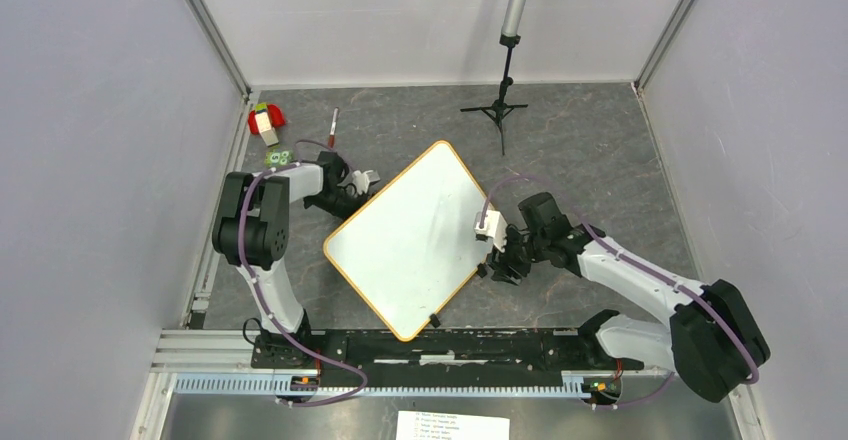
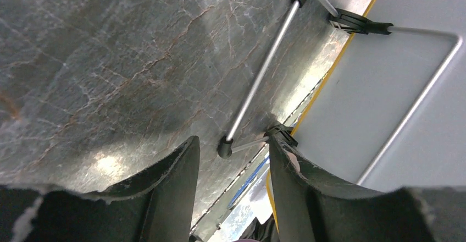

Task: Write a sentence on the whiteboard
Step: Move the whiteboard to the center of the board, then adjust the whiteboard at the center of the board.

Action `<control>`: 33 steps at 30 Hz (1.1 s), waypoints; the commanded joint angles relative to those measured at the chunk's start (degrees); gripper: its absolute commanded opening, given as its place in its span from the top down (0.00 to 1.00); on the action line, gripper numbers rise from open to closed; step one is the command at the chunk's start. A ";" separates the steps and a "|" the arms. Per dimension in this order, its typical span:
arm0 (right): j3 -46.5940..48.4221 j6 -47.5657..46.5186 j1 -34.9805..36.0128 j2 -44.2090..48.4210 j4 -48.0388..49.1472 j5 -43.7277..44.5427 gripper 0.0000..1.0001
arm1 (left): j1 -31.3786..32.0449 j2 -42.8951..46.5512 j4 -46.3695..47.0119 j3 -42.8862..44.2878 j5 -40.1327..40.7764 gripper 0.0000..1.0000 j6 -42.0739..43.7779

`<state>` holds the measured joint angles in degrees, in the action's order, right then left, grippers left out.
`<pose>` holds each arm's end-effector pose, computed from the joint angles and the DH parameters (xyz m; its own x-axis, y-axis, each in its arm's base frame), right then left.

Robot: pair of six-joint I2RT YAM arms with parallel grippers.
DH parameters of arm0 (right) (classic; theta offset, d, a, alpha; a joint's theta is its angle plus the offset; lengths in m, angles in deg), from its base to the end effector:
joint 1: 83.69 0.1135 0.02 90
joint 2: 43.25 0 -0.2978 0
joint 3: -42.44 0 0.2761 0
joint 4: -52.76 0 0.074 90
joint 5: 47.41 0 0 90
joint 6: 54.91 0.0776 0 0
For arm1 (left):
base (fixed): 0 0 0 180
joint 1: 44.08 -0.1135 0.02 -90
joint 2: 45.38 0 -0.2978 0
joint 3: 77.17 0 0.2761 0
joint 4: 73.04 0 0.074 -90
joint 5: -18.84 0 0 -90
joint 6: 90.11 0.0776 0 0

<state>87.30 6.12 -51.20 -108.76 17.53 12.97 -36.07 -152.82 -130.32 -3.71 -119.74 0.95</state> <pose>0.1770 0.1582 0.1700 -0.2715 -0.6721 -0.6889 -0.9513 0.2958 0.0863 0.3241 -0.1044 0.1180 -0.9884 0.1515 0.0081 0.0942 0.6547 -0.7500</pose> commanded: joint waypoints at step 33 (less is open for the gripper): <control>6.21 21.76 10.78 -14.75 8.68 12.85 0.69 | 1.06 2.85 12.14 -4.57 -0.86 0.35 -9.04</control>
<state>91.85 26.36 -41.95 -123.60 23.76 25.08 -34.69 -151.49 -120.29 -8.02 -120.85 -6.63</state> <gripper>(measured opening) 0.335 0.649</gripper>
